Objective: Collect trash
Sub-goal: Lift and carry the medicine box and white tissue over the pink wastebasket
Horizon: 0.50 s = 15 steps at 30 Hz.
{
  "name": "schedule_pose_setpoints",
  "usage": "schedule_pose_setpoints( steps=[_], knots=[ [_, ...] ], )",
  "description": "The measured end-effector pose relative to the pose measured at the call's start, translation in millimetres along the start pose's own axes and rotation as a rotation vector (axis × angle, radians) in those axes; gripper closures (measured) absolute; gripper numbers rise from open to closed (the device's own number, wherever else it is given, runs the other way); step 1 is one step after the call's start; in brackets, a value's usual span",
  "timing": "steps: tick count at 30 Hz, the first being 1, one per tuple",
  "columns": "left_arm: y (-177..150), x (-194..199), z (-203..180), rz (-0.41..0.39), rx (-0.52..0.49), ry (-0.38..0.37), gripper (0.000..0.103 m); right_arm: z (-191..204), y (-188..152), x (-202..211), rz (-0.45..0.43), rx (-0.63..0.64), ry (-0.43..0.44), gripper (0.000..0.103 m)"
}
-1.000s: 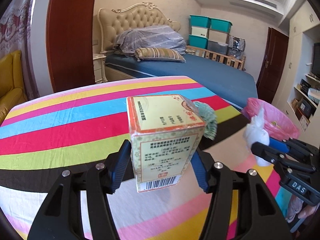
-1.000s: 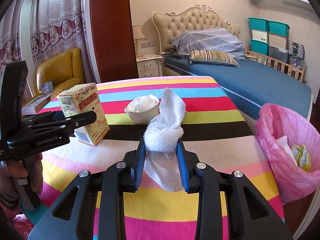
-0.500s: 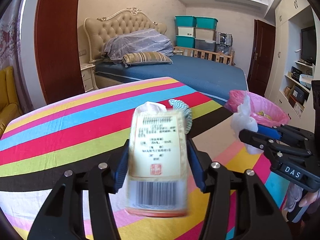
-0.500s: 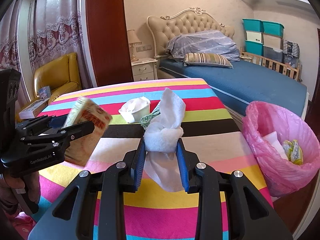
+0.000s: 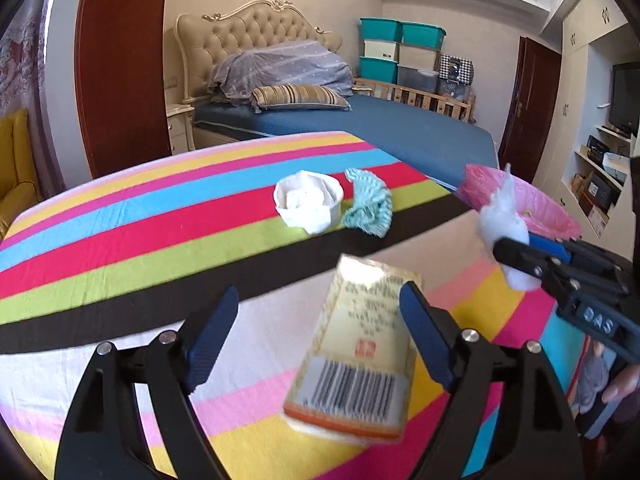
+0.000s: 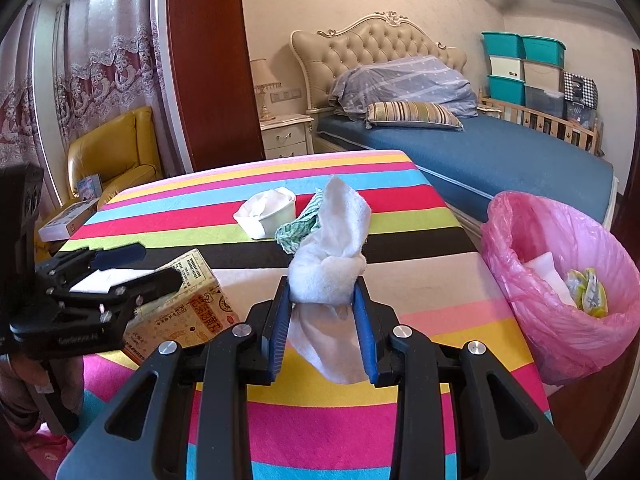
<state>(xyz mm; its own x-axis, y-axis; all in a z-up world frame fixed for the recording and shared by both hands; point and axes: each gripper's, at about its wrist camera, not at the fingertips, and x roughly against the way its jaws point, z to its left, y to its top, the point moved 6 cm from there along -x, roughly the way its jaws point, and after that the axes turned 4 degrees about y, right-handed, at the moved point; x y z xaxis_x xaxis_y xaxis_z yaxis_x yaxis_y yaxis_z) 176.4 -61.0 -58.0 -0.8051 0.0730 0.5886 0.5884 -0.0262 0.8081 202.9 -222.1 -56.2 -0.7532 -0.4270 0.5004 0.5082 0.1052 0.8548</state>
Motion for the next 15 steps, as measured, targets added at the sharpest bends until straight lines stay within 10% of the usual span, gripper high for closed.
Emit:
schedule_pose_setpoints(
  steps=[12,15],
  knots=[
    [-15.3,8.4,-16.5,0.044,-0.077,-0.042,0.02,3.2,-11.7,11.2,0.005,0.019,0.007,0.073],
    [-17.4,6.9,-24.8,0.059,-0.119,-0.048,0.04,4.6,-13.4,13.1,0.006,0.023,0.011,0.073]
  ],
)
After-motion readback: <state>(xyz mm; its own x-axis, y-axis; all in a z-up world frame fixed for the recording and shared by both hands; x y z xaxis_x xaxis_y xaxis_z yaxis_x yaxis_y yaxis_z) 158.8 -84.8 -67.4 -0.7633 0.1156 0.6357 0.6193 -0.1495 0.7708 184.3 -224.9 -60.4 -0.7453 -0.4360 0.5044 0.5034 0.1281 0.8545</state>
